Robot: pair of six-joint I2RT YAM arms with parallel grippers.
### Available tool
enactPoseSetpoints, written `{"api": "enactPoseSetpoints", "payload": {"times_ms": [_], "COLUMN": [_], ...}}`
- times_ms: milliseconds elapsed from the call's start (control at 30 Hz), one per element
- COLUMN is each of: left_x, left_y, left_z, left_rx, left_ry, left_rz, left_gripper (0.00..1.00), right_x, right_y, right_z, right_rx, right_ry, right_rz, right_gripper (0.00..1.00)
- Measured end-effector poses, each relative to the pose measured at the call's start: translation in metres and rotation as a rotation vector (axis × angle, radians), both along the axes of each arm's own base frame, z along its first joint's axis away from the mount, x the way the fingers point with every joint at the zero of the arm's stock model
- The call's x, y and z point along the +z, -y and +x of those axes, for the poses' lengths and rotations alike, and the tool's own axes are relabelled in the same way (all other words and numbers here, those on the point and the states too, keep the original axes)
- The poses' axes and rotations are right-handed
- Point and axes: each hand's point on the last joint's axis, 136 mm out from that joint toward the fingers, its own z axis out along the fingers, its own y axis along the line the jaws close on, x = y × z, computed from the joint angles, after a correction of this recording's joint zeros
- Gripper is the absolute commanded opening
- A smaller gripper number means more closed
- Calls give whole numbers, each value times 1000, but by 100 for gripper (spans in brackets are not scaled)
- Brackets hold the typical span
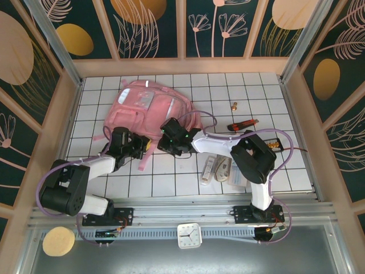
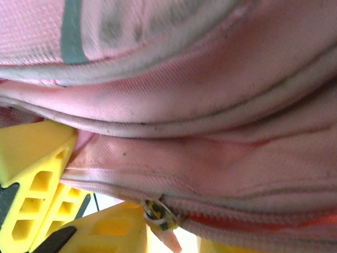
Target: Pack the student bag
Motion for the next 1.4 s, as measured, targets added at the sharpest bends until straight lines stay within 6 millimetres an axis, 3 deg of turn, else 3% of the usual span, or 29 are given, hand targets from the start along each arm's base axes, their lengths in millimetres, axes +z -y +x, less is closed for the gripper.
{"api": "enactPoseSetpoints", "payload": {"times_ms": [167,267,500,767,1000,1300,1400], "left_x": [0,0,2,11,13,31,27], "left_y": [1,1,2,9,9,-9,-26], "left_z": [0,0,1,4,-11,-19,-18], "left_rx": [-1,0,-5,-83,-195,-284,-265], "left_ry": [0,0,1,32,53,123,102], "left_rz": [-1,0,3,66,119,135,157], "left_gripper": [0,0,0,0,0,0,0], "right_x": [3,4,7,13,8,32,27], "right_y": [-2,-3,-1,15,26,30,52], "right_z": [4,5,4,-5,-19,-21,-17], "right_rx": [-5,-3,13,118,266,425,436], "right_ry": [12,15,10,-40,-29,67,50], "right_rz": [15,22,-1,-106,-175,-152,-192], "right_gripper": [13,0,0,0,0,0,0]}}
